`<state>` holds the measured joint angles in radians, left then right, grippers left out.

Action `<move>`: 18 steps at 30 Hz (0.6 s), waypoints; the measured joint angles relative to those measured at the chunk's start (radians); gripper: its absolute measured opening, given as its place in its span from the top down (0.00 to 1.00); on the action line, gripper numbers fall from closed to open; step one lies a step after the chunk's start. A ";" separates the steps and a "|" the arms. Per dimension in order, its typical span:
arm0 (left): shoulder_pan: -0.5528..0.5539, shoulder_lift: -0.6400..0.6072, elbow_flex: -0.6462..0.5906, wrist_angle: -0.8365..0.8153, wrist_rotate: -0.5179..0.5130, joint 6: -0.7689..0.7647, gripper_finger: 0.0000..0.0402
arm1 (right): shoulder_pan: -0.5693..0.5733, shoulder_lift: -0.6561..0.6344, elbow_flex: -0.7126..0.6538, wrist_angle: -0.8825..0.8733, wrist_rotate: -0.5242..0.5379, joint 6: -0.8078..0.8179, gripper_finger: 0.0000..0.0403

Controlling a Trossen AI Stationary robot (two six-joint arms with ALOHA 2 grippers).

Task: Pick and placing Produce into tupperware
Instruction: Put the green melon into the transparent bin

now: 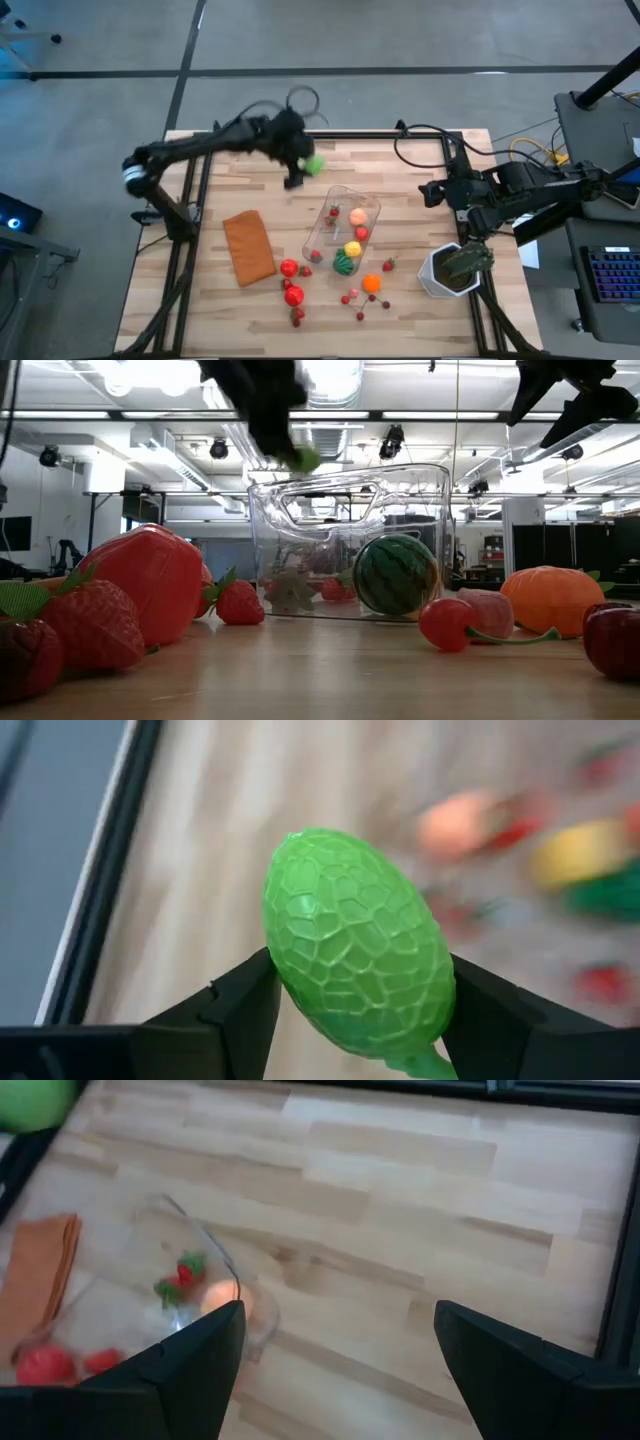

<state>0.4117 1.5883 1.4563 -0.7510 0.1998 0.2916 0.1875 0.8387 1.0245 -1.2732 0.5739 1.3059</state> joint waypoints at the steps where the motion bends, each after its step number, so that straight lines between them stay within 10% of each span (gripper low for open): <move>1: -0.062 -0.027 0.000 0.020 -0.015 0.002 0.46 | 0.000 0.000 0.000 0.000 -0.013 -0.012 0.21; 8: -0.399 -0.023 0.001 0.120 -0.238 -0.139 0.46 | 0.002 0.000 0.000 0.049 -0.200 -0.155 0.21; 18: -0.434 0.254 0.077 0.037 -0.301 -0.570 0.46 | 0.013 0.000 0.000 0.076 -0.238 -0.191 0.21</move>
<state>-0.0221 1.8423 1.5334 -0.7137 -0.1015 -0.2788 0.2005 0.8387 1.0245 -1.1969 0.3355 1.1151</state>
